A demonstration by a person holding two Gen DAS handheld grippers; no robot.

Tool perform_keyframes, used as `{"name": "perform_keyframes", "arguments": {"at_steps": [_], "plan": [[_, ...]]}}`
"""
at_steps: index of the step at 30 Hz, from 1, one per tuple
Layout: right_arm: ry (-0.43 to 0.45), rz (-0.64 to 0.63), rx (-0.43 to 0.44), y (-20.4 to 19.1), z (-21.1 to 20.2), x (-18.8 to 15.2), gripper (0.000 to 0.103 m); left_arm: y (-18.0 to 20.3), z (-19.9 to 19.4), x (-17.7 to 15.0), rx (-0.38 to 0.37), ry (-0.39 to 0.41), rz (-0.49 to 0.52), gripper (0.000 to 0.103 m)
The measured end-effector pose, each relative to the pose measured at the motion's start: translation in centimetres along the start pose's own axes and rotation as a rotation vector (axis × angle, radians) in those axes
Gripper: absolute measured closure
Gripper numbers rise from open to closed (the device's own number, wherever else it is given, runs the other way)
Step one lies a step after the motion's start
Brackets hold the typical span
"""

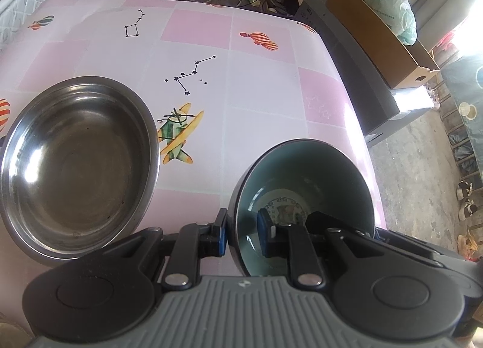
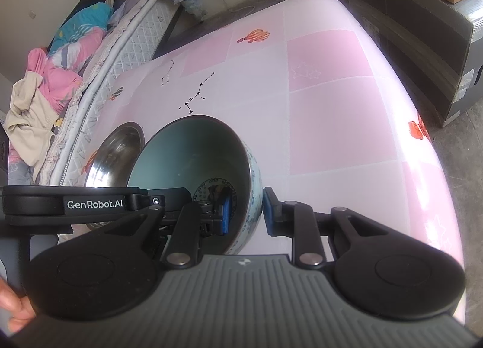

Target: Organize plates and bowls

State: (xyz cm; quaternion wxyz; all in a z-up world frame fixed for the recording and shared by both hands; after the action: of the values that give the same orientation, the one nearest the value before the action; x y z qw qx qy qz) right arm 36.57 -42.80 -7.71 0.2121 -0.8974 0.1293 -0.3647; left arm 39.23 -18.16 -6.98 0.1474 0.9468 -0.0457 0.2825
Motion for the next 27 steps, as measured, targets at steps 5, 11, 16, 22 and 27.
{"name": "perform_keyframes", "arguments": {"at_steps": [5, 11, 16, 22, 27], "plan": [[0.001, -0.003, 0.002, -0.1, -0.4, 0.1, 0.081, -0.2, -0.5, 0.1, -0.001, 0.006, -0.003, 0.083], [0.007, -0.015, 0.006, -0.8, -1.1, 0.4, 0.081, -0.5, -1.3, 0.4, -0.005, 0.02, -0.012, 0.083], [0.009, -0.029, 0.011, -1.6, -1.6, 0.5, 0.081, -1.2, -2.3, 0.6, -0.006, 0.034, -0.02, 0.083], [0.009, -0.051, 0.023, -3.0, -2.2, 0.7, 0.081, -2.5, -3.5, 0.8, -0.001, 0.051, -0.038, 0.082], [0.009, -0.072, 0.037, -4.7, -2.4, 0.7, 0.081, -3.9, -4.7, 1.2, 0.006, 0.071, -0.056, 0.082]]}}
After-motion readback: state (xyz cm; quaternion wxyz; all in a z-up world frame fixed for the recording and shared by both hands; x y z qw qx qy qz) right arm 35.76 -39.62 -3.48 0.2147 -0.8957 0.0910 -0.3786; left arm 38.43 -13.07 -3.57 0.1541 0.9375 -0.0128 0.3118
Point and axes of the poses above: each gripper's, at about its wrist camera, not at the fingertips, and z roughly the way its jaws point, y to its right, x to its top, the point moved 1 cm from there along z, roughly the way its jaws point, and after that the axes turned 15 degrees about y, right-handed, at the moved point
